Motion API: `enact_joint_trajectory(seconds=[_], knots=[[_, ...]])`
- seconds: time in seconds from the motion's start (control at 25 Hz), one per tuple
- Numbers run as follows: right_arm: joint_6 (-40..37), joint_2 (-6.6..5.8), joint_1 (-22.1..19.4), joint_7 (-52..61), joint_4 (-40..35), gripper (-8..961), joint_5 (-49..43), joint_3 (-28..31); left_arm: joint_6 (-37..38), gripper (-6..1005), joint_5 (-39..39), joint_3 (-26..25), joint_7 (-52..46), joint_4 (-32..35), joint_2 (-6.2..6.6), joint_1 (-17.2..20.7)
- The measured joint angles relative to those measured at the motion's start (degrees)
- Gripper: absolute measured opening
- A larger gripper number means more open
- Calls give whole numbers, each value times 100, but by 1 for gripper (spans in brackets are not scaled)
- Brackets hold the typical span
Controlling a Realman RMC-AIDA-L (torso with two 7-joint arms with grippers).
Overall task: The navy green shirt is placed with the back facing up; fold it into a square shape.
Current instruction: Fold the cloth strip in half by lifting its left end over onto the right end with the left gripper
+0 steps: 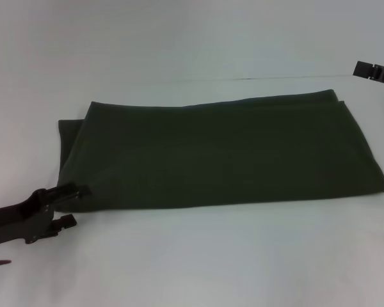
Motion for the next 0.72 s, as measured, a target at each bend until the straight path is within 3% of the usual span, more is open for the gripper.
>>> enact_joint_trajectory(seconds=[0.72], knots=[[11, -6, -58, -1, 1, 934, 166, 18, -308, 894, 197, -14, -46, 2, 78, -158]])
